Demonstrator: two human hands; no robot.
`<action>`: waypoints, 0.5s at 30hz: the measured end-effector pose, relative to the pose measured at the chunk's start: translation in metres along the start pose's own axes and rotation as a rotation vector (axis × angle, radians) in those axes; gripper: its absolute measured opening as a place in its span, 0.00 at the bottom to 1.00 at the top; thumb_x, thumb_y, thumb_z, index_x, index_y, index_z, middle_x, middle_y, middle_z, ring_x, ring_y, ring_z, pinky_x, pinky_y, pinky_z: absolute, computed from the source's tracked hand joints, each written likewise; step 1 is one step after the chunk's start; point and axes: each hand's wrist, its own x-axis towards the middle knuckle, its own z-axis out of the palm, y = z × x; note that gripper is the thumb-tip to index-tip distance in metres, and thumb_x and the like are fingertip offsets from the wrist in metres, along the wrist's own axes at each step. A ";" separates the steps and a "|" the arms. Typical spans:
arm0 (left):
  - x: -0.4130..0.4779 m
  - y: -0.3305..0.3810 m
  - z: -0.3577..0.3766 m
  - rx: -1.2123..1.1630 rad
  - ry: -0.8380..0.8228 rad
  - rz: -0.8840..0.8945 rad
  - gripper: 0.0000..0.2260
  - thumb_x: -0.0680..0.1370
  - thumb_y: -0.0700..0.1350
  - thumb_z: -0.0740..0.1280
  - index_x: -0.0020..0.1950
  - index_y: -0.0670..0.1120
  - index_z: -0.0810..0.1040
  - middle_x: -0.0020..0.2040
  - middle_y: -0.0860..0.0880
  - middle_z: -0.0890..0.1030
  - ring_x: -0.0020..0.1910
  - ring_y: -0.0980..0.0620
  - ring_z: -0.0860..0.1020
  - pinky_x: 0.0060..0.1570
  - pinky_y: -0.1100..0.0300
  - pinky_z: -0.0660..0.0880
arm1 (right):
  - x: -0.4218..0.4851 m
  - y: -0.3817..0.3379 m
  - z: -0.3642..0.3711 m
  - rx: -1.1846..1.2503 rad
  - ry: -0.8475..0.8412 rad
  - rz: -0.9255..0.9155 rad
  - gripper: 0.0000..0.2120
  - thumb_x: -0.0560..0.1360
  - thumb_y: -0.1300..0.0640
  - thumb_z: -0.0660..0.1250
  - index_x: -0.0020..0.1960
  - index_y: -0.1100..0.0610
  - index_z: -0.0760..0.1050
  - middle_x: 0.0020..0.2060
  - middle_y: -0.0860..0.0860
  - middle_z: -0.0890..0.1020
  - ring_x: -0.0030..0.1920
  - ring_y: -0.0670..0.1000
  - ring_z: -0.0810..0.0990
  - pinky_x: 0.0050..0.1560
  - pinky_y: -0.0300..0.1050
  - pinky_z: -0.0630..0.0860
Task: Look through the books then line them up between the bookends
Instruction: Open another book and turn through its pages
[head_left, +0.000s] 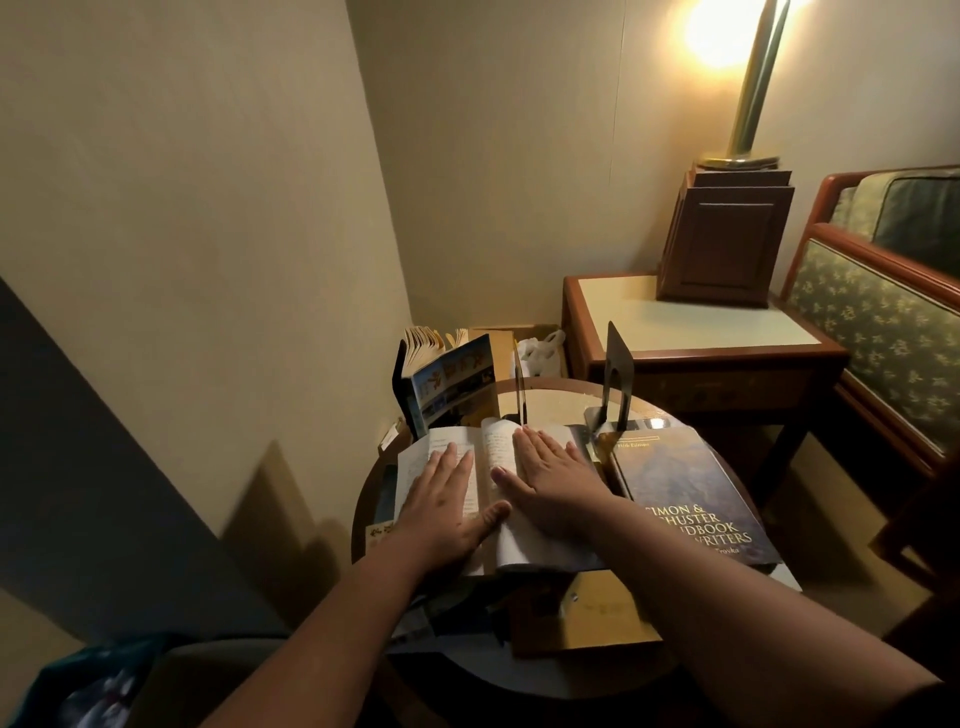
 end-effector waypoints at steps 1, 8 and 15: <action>-0.001 -0.002 0.001 -0.007 0.019 -0.019 0.54 0.64 0.82 0.38 0.81 0.50 0.40 0.81 0.49 0.38 0.79 0.50 0.37 0.75 0.49 0.40 | -0.001 -0.001 0.001 -0.005 0.005 0.001 0.40 0.78 0.29 0.41 0.81 0.52 0.38 0.81 0.50 0.42 0.80 0.49 0.39 0.79 0.55 0.38; -0.005 -0.006 0.005 -0.103 0.042 -0.162 0.40 0.78 0.68 0.52 0.80 0.51 0.37 0.79 0.51 0.33 0.79 0.47 0.39 0.76 0.44 0.48 | -0.003 -0.001 0.005 -0.036 0.023 0.015 0.41 0.77 0.28 0.39 0.82 0.52 0.39 0.81 0.50 0.42 0.80 0.50 0.38 0.78 0.56 0.37; -0.009 0.002 -0.004 -0.249 0.145 -0.148 0.34 0.81 0.61 0.58 0.81 0.51 0.46 0.82 0.49 0.46 0.79 0.44 0.54 0.73 0.46 0.60 | -0.004 0.000 0.007 -0.040 0.032 0.027 0.42 0.77 0.28 0.37 0.82 0.52 0.39 0.81 0.50 0.42 0.80 0.50 0.37 0.78 0.57 0.37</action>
